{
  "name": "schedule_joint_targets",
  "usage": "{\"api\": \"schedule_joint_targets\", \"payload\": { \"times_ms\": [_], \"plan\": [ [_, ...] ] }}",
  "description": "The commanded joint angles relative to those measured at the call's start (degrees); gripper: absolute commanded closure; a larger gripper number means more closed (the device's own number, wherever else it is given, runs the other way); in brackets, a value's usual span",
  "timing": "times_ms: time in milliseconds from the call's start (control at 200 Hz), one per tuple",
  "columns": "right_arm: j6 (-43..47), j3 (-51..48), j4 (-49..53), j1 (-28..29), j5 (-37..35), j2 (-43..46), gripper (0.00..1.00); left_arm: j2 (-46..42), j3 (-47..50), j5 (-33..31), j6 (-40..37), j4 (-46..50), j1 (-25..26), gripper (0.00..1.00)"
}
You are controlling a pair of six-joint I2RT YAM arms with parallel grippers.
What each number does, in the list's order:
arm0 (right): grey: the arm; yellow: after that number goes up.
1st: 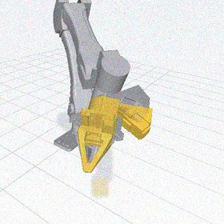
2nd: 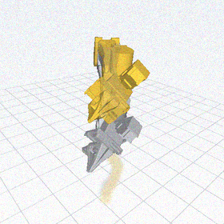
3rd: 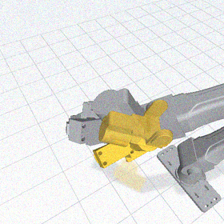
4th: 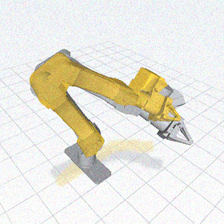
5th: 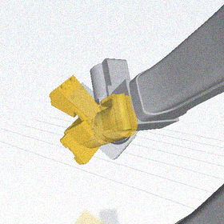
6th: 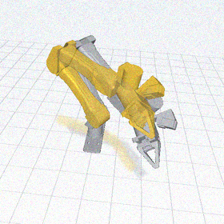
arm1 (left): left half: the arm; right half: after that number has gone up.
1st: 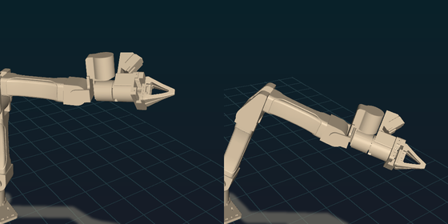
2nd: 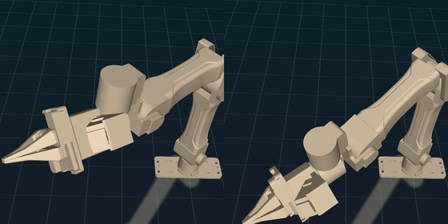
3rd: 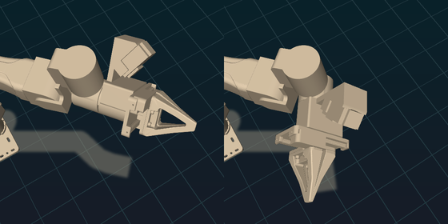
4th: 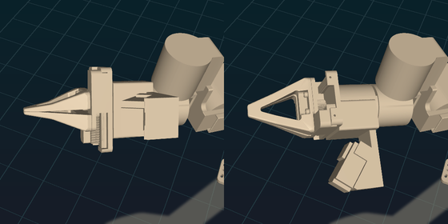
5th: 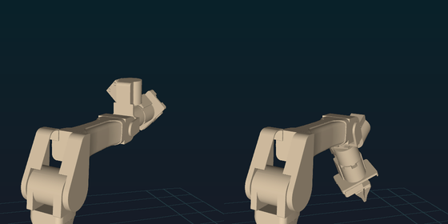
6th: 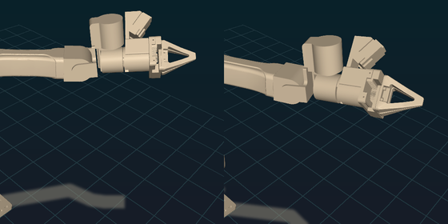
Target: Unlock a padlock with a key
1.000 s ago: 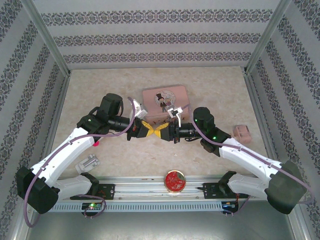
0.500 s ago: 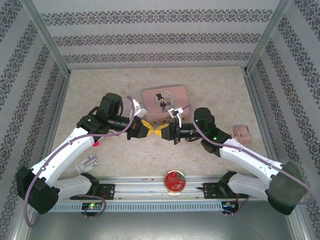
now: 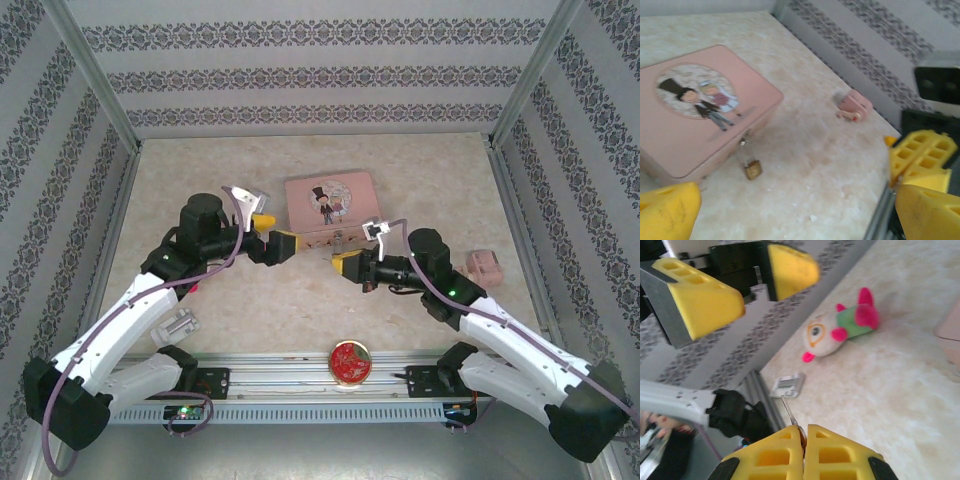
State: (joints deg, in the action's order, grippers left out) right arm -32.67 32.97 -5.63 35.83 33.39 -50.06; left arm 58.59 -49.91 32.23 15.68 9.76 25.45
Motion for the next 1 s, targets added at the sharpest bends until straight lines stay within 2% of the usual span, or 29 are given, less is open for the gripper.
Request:
{"api": "schedule_joint_targets", "payload": {
  "times_ms": [0, 190, 285, 360, 590, 994],
  "plan": [
    [-0.9, 0.1, 11.3, -0.6, -11.7, 2.7, 1.00, 0.5, 2.4, -11.4, 7.7, -7.5, 1.6, 0.01],
    [-4.3, 0.1, 23.2, -1.1, -25.4, 6.1, 1.00, 5.2, 6.0, -28.5, 12.9, -10.7, 10.4, 0.02],
    [-5.7, -0.8, 26.4, -1.2, -29.5, 7.3, 1.00, 8.6, 6.7, -36.7, 14.6, -12.3, 15.5, 0.04],
    [-7.0, -1.5, 28.3, -1.4, -32.2, 7.7, 1.00, 12.6, 6.4, -40.6, 16.5, -13.2, 18.2, 0.04],
    [-10.0, -3.0, 32.1, -1.3, -40.5, 5.9, 1.00, 24.5, 4.8, -44.2, 26.1, -17.5, 21.2, 0.01],
    [-13.7, -5.6, 31.3, -0.9, -43.7, 2.2, 1.00, 40.1, -6.8, -46.9, 34.6, -8.2, 24.0, 0.00]
  ]
}}
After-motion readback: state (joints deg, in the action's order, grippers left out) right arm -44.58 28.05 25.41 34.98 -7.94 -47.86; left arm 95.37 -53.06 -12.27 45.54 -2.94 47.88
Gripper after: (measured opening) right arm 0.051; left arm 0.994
